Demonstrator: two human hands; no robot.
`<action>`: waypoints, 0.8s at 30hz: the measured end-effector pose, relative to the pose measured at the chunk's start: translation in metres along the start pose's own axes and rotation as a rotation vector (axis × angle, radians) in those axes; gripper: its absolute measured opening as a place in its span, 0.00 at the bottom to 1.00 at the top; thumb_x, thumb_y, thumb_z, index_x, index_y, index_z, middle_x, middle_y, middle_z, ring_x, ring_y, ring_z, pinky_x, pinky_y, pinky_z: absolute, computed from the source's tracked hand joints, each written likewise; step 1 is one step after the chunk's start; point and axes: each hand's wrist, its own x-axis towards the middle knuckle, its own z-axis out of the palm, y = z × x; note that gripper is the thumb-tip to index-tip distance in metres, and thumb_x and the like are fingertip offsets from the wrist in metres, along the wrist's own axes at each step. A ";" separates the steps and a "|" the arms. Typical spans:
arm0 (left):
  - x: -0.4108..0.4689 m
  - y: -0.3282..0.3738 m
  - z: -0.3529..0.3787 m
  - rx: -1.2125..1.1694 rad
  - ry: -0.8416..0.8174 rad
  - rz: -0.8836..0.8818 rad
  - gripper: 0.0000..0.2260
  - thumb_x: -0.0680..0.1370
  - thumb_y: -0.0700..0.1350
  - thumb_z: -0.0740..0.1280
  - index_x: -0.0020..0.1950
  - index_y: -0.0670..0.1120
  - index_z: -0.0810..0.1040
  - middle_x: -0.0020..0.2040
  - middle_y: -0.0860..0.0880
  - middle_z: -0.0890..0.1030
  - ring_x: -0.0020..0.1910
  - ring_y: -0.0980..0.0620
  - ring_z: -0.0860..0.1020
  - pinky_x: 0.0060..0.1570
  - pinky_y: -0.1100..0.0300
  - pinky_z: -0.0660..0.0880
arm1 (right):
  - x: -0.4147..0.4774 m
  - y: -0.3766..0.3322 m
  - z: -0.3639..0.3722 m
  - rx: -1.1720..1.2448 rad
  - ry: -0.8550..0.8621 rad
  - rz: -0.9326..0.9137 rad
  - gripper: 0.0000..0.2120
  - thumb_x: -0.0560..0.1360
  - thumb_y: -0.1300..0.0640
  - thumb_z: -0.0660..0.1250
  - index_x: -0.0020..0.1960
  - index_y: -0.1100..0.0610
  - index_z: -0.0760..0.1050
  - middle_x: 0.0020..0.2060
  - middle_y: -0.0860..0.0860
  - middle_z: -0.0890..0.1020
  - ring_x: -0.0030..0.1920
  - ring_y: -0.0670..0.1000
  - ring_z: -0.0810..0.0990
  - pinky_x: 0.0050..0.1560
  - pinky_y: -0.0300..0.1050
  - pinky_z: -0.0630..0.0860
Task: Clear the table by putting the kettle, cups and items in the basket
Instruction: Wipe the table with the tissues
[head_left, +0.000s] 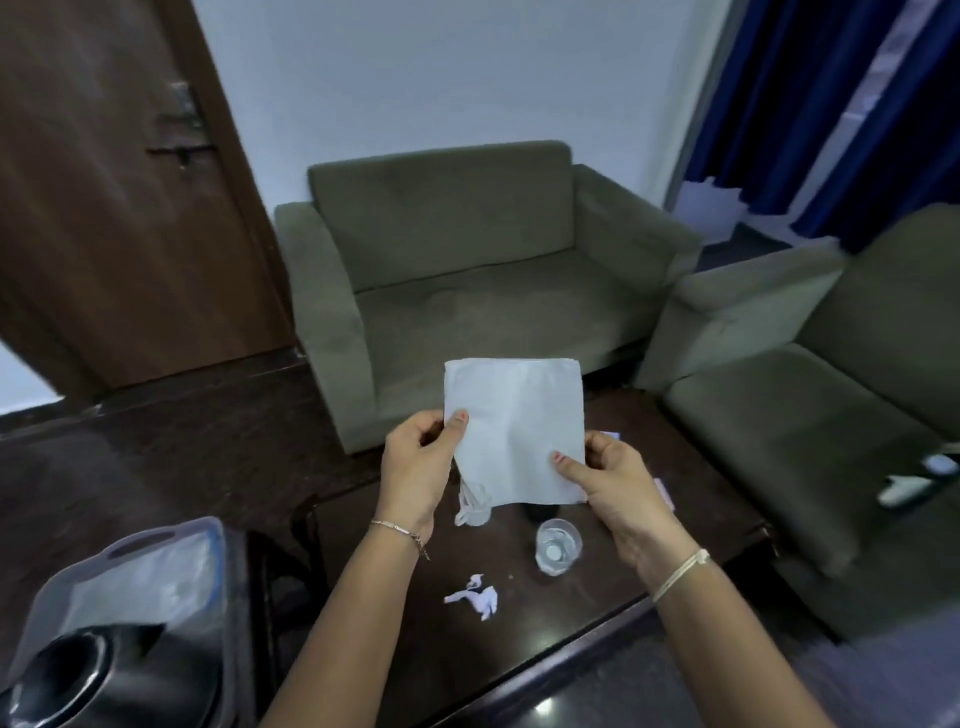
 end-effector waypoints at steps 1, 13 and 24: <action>0.002 -0.001 0.014 0.000 -0.035 -0.008 0.05 0.75 0.47 0.70 0.44 0.46 0.83 0.41 0.49 0.84 0.38 0.54 0.81 0.31 0.64 0.74 | 0.002 -0.001 -0.009 0.003 0.019 -0.008 0.07 0.75 0.65 0.69 0.52 0.58 0.78 0.50 0.56 0.85 0.51 0.55 0.83 0.55 0.51 0.80; 0.078 -0.045 0.111 -0.092 -0.200 -0.193 0.07 0.75 0.43 0.70 0.51 0.43 0.78 0.47 0.44 0.85 0.41 0.50 0.85 0.38 0.59 0.81 | 0.104 0.017 -0.051 -0.094 0.093 -0.029 0.10 0.75 0.67 0.69 0.56 0.64 0.75 0.46 0.55 0.83 0.44 0.49 0.81 0.40 0.34 0.78; 0.194 -0.124 0.140 0.061 -0.094 -0.419 0.08 0.78 0.40 0.64 0.57 0.41 0.71 0.52 0.40 0.81 0.40 0.48 0.84 0.32 0.59 0.81 | 0.240 0.077 -0.052 -0.381 -0.057 0.179 0.09 0.75 0.66 0.68 0.54 0.67 0.74 0.50 0.62 0.82 0.49 0.58 0.81 0.56 0.57 0.78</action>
